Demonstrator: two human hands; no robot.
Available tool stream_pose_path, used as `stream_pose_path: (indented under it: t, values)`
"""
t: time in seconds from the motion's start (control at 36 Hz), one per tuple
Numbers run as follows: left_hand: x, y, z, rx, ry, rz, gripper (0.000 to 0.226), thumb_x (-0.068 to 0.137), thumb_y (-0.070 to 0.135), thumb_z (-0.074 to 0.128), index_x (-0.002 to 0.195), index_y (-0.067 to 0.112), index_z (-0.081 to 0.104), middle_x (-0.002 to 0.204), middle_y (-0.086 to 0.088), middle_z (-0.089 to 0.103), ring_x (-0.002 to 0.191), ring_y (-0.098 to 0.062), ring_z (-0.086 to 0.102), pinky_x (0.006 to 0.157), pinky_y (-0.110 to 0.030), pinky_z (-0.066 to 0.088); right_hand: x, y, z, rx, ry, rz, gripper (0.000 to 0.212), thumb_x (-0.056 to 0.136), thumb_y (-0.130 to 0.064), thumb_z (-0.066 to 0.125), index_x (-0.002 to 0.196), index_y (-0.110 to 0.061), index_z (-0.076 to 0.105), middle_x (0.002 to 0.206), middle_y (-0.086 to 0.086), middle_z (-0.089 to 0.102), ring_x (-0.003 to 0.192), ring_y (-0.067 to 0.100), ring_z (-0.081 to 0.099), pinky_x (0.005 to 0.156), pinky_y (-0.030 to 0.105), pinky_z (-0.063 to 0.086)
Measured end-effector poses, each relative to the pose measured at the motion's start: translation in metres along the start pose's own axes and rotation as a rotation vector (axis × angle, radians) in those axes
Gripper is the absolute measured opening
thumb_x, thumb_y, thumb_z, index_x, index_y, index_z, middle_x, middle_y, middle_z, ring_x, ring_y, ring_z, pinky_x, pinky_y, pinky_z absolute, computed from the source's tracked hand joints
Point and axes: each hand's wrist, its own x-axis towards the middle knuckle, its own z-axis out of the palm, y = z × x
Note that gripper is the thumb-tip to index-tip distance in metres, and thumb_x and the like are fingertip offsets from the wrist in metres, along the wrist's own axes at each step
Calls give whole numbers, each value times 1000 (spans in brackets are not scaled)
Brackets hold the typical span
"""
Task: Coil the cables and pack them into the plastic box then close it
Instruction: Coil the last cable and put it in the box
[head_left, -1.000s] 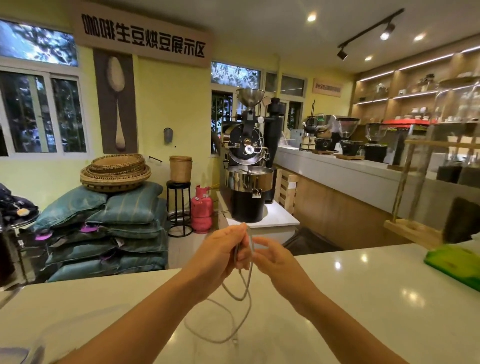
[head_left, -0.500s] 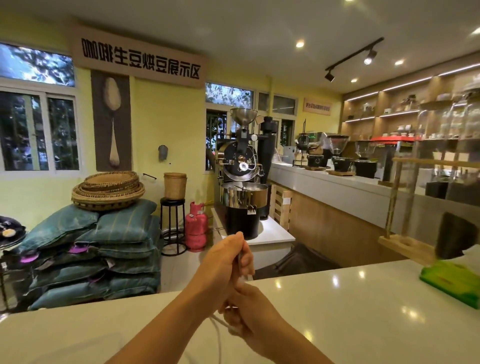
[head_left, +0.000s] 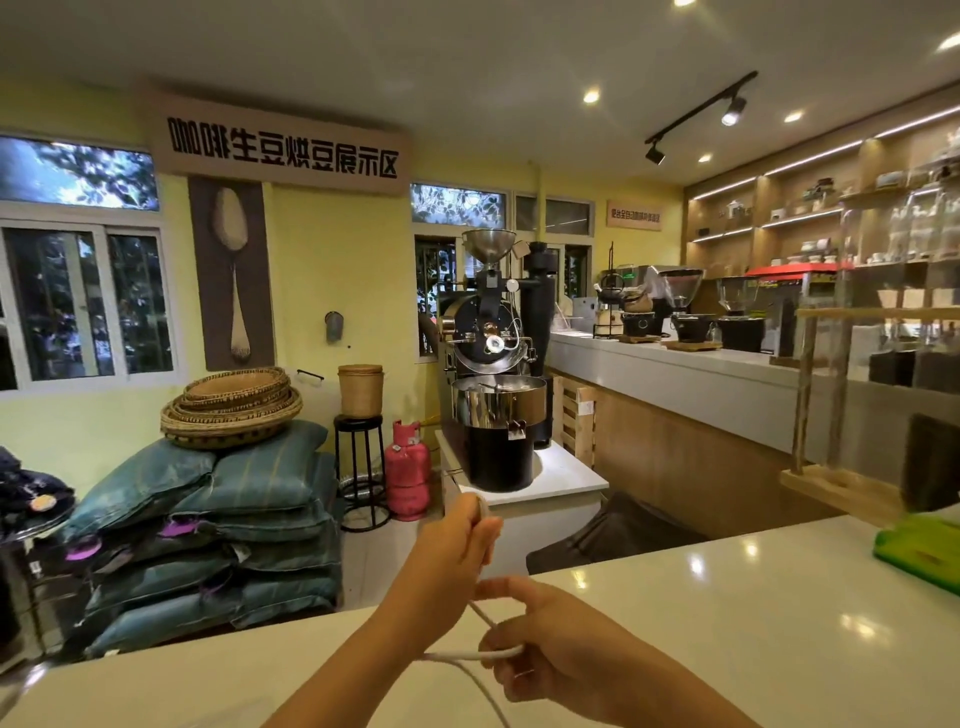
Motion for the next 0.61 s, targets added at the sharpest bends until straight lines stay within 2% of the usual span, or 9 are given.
stream_pose_path:
  t: [0.08,0.17,0.25,0.33,0.42,0.5,0.56,0.61]
  values:
    - [-1,-4,-2,166,-28,61,30,95,23,36,66,28,31,64,8,40,56,-6,37,57,-8,38,-4,-3,-2,-10,3,-26,18,92,-5,38,92,-14,53,56,5,62,46,10,55,51,20,47]
    - [-2,-7,-2,268,-43,112,31,95,25,35,66,32,26,67,11,38,59,-6,37,61,-8,38,-7,-6,-1,-50,-65,-75,35,95,-9,33,71,-13,59,56,3,58,48,9,54,53,20,47]
    - [-2,-9,-2,328,-47,120,32,95,26,33,66,34,23,70,14,36,61,-5,37,61,-8,38,-8,-8,1,-107,-131,-69,43,95,-13,30,65,-12,60,57,-1,61,55,9,54,58,19,48]
    - [-2,-14,-4,341,-36,108,31,96,26,33,67,34,24,70,14,36,60,-4,36,59,-6,36,-12,-15,0,-160,-169,-91,29,85,-20,39,63,-13,57,66,-2,61,67,8,53,65,18,45]
    - [-5,-20,-7,330,-22,101,32,96,24,34,66,32,25,69,12,36,59,-4,34,58,-10,37,-17,-23,1,-348,-69,-201,16,70,-20,52,54,-17,55,93,9,63,77,6,51,73,18,42]
    - [-7,-22,-9,325,-18,80,35,96,21,34,64,31,23,67,11,35,58,-5,33,59,-11,37,-31,-30,0,-424,-10,-351,12,63,-28,57,52,-24,55,100,-9,52,93,6,48,82,22,38]
    - [-8,-22,-10,311,-44,41,34,96,21,35,65,31,26,69,11,37,59,-4,34,57,-12,36,-39,-34,-5,-355,-16,-421,21,75,-27,60,55,-25,56,100,-14,53,96,5,49,80,20,38]
    - [-11,-23,-10,280,-78,16,31,97,21,34,67,30,30,69,10,40,59,-4,36,56,-14,34,-42,-41,-9,-298,-14,-443,24,87,-17,53,64,-18,57,94,-7,59,92,6,52,79,20,38]
